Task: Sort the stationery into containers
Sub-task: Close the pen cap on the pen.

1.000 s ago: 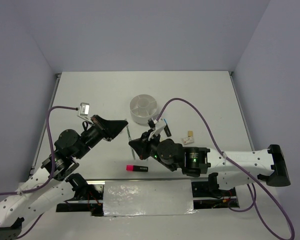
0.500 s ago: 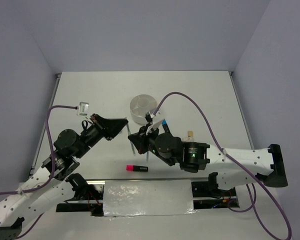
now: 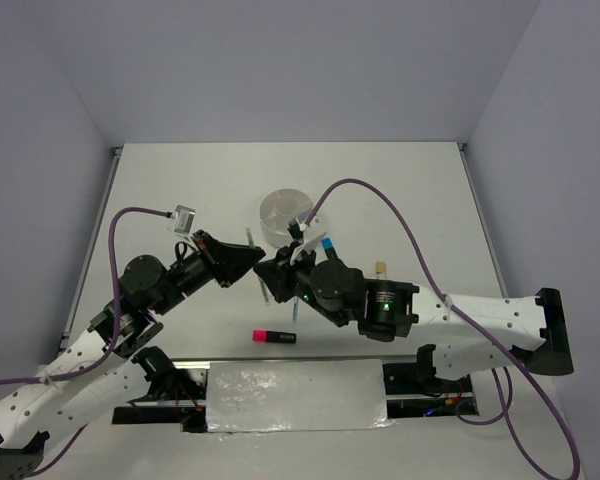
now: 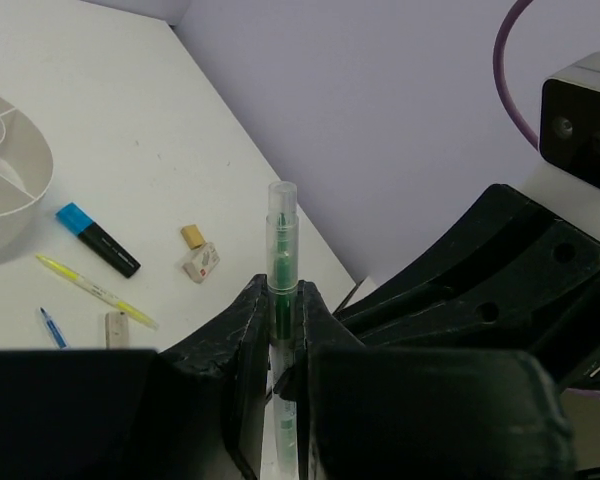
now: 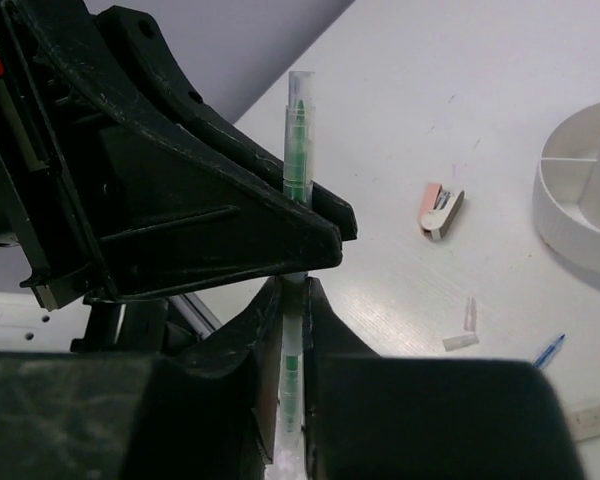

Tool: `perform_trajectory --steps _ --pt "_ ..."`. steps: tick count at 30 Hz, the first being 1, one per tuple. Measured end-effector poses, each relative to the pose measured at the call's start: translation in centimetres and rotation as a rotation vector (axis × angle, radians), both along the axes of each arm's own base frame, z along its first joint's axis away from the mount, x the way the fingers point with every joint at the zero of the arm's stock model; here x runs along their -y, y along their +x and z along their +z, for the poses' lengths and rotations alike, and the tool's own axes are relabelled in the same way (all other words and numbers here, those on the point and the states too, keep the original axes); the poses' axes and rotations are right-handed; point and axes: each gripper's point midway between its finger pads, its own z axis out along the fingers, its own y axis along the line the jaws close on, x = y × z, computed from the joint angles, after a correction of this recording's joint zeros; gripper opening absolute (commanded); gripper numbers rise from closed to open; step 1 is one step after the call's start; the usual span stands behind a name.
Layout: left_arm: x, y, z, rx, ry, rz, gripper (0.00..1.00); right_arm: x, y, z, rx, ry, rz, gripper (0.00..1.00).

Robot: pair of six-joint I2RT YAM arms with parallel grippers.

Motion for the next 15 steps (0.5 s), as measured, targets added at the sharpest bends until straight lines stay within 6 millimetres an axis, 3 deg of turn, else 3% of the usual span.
perform_trajectory --steps 1,2,5,7,10,11,14,15 --pt "0.0 0.0 0.0 0.005 0.003 -0.002 0.0 -0.1 0.0 0.0 0.004 -0.002 0.006 0.23" --pt "0.1 -0.1 0.0 0.012 0.007 -0.009 0.0 -0.1 -0.1 0.0 0.007 -0.005 0.017 0.42" --pt "0.5 -0.8 0.8 0.062 0.003 -0.056 0.0 -0.7 -0.7 0.0 0.015 -0.005 0.081 0.45" --pt "0.8 -1.5 1.4 0.105 0.001 -0.098 0.0 -1.3 -1.3 -0.2 0.014 0.005 0.133 0.41" --pt "1.2 -2.7 2.4 0.168 -0.006 -0.165 0.0 -1.5 -1.8 -1.1 0.009 0.007 0.186 0.17" --pt "1.2 -3.0 2.6 0.188 -0.004 -0.179 0.0 -1.6 -2.0 -1.3 0.006 0.01 0.202 0.04" --pt "1.3 -3.5 2.9 0.222 -0.004 -0.204 0.23 -1.6 -2.6 -0.8 0.006 0.04 0.237 0.0" --pt "1.3 -3.5 3.1 0.234 -0.005 -0.207 0.44 -1.6 -2.8 -0.6 0.01 0.049 0.247 0.0"
